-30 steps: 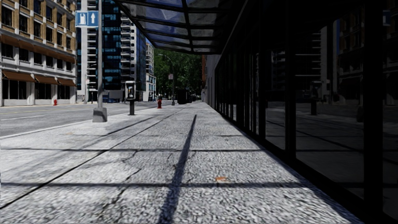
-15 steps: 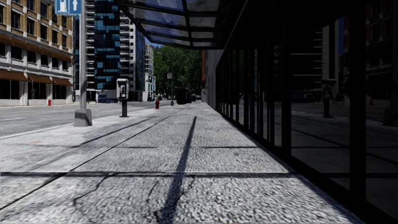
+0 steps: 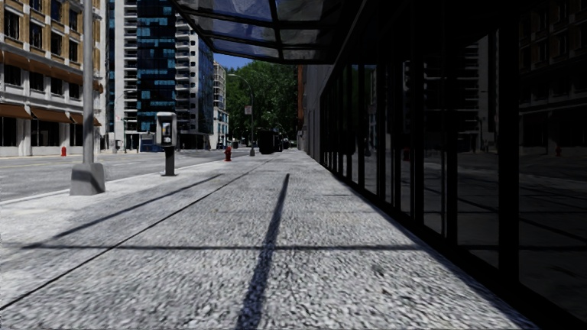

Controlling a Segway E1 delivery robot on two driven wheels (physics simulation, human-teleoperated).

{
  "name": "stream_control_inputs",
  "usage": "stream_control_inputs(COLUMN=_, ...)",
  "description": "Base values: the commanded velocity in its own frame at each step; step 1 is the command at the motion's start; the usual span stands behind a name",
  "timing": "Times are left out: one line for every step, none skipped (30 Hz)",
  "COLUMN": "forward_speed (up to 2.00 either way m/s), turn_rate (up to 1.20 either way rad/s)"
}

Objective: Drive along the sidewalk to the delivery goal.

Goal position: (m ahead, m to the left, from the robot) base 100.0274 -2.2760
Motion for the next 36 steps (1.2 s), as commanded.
stream_control_inputs(forward_speed=2.0, turn_rate=0.0)
stream_control_inputs(forward_speed=2.0, turn_rate=0.0)
stream_control_inputs(forward_speed=2.0, turn_rate=0.0)
stream_control_inputs(forward_speed=2.0, turn_rate=0.0)
stream_control_inputs(forward_speed=2.0, turn_rate=0.0)
stream_control_inputs(forward_speed=2.0, turn_rate=0.0)
stream_control_inputs(forward_speed=2.0, turn_rate=0.0)
stream_control_inputs(forward_speed=2.0, turn_rate=0.0)
stream_control_inputs(forward_speed=2.0, turn_rate=0.0)
stream_control_inputs(forward_speed=2.0, turn_rate=0.0)
stream_control_inputs(forward_speed=2.0, turn_rate=0.0)
stream_control_inputs(forward_speed=2.0, turn_rate=0.0)
stream_control_inputs(forward_speed=2.0, turn_rate=0.0)
stream_control_inputs(forward_speed=2.0, turn_rate=0.0)
stream_control_inputs(forward_speed=2.0, turn_rate=0.0)
stream_control_inputs(forward_speed=2.0, turn_rate=0.0)
stream_control_inputs(forward_speed=2.0, turn_rate=0.0)
stream_control_inputs(forward_speed=2.0, turn_rate=0.0)
stream_control_inputs(forward_speed=2.0, turn_rate=0.0)
stream_control_inputs(forward_speed=2.0, turn_rate=0.0)
stream_control_inputs(forward_speed=2.0, turn_rate=0.0)
stream_control_inputs(forward_speed=2.0, turn_rate=0.0)
stream_control_inputs(forward_speed=2.0, turn_rate=0.0)
stream_control_inputs(forward_speed=2.0, turn_rate=0.0)
stream_control_inputs(forward_speed=2.0, turn_rate=0.0)
stream_control_inputs(forward_speed=2.0, turn_rate=0.0)
stream_control_inputs(forward_speed=2.0, turn_rate=0.0)
stream_control_inputs(forward_speed=2.0, turn_rate=0.0)
stream_control_inputs(forward_speed=2.0, turn_rate=0.0)
stream_control_inputs(forward_speed=2.0, turn_rate=0.0)
stream_control_inputs(forward_speed=2.0, turn_rate=0.0)
stream_control_inputs(forward_speed=2.0, turn_rate=0.0)
stream_control_inputs(forward_speed=2.0, turn_rate=0.0)
stream_control_inputs(forward_speed=2.0, turn_rate=0.0)
stream_control_inputs(forward_speed=2.0, turn_rate=0.0)
stream_control_inputs(forward_speed=2.0, turn_rate=0.0)
